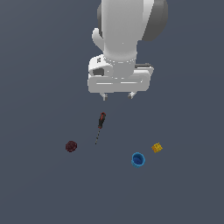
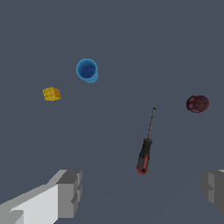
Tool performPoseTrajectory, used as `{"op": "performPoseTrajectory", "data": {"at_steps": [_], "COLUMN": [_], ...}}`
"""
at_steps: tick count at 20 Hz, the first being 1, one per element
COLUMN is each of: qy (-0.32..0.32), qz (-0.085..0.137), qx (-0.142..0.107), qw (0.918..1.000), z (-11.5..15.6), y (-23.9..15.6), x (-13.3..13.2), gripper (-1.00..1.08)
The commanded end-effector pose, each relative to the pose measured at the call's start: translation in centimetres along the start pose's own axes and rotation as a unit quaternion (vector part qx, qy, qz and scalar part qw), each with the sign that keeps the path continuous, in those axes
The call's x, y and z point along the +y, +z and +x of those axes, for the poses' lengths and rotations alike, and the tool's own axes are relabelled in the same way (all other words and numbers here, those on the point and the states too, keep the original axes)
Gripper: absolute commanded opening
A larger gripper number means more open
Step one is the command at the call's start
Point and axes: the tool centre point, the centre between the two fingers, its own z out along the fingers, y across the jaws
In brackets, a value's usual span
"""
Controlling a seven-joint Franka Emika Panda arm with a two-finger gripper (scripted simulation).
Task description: Pick up a designated object from a clutter of objects.
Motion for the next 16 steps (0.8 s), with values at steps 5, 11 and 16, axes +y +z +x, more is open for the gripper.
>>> {"op": "performPoseTrajectory", "data": {"at_steps": [5,11,16], "qy": [0.008,0.03,0.028], "qz": [0.004,0.016,0.015], "qx": [0.0,0.0,0.0], "qw": [1.0,0.9994,0.9995], "z": [0.15,0.55,0.6], "y": [0.11,0.39,0.43], "x": [0.24,0.91,0.8], "gripper": [1.0,1.0,1.0]}}
